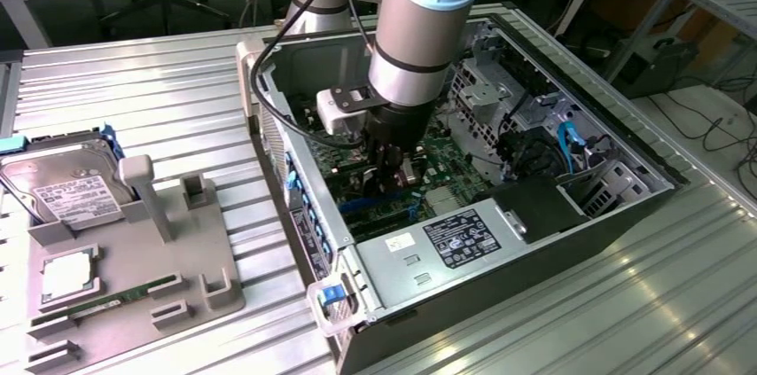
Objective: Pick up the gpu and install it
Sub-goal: 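Insert the gpu into the slot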
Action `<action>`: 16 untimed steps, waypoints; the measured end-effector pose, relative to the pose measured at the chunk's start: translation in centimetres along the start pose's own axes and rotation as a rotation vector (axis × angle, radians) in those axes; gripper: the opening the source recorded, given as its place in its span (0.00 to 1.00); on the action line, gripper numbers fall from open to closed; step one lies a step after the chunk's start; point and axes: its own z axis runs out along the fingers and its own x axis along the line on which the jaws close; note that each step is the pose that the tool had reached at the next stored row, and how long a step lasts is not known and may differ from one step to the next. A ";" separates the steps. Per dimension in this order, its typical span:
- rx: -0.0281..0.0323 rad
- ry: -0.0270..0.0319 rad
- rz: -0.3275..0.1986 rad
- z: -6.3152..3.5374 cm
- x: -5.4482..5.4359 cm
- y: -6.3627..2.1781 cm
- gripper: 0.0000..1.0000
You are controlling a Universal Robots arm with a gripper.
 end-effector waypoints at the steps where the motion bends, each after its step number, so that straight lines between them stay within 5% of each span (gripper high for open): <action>1: 0.0001 -0.0002 0.000 0.08 0.0 0.00 0.28; 16: 0.0001 -0.0008 0.000 0.19 0.0 0.00 0.28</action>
